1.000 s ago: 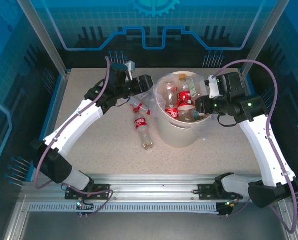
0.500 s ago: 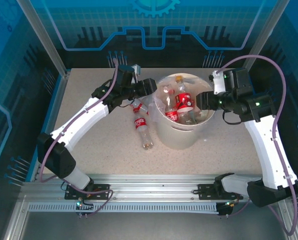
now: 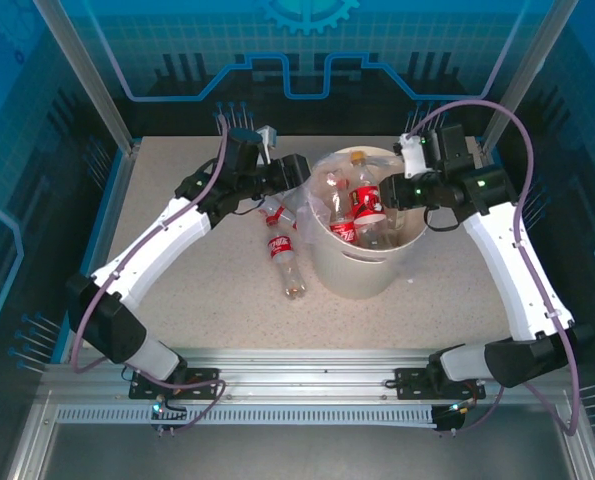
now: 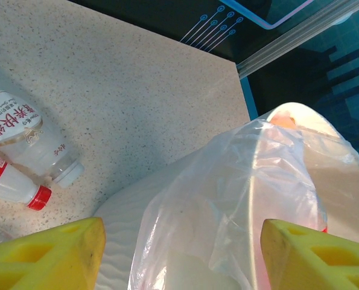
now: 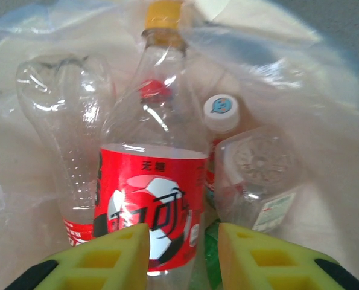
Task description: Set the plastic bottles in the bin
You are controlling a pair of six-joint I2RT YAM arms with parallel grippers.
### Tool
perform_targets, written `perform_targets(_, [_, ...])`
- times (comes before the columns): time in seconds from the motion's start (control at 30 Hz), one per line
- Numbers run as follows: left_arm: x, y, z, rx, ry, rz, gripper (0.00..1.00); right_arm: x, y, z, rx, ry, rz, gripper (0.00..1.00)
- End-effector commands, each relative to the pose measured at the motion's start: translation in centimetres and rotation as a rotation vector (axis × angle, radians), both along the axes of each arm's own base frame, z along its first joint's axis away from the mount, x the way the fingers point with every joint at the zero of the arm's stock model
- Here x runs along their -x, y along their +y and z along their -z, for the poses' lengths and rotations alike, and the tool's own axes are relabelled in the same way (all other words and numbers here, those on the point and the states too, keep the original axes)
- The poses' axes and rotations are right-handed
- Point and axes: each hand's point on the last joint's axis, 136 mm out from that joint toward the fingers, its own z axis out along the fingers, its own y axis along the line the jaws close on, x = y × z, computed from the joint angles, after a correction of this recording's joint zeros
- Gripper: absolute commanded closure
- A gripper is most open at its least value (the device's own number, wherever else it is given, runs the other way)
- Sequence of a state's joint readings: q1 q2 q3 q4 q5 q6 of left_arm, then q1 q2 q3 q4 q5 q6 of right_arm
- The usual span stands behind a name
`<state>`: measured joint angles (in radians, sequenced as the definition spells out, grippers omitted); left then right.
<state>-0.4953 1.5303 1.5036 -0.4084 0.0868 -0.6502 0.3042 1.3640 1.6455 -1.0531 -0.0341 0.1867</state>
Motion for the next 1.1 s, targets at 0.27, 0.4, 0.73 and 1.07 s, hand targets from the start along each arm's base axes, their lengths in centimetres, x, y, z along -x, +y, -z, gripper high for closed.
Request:
perform_targets(0.27, [-0.2, 6.8, 0.9, -0.030, 0.032, -0.174, 0.30, -0.1, 2.0, 1.3, -0.065, 0.008, -0.034, 0.66])
perform_targets(0.4, [-0.3, 9.5, 4.6, -0.096, 0.126, -0.255, 0.30, 0.0, 1.2, -1.7, -0.063, -0.064, -0.024, 0.64])
perform_targets(0.73, [2.4, 9.0, 16.8, -0.144, 0.422, -0.304, 0.19, -0.2, 0.7, -4.3, -0.119, -0.161, 0.021, 0.49])
perform_targets(1.07, [3.1, 6.1, 23.9, -0.156, 0.559, -0.292, 0.13, 0.1, 0.1, -3.8, -0.116, -0.157, 0.040, 0.42])
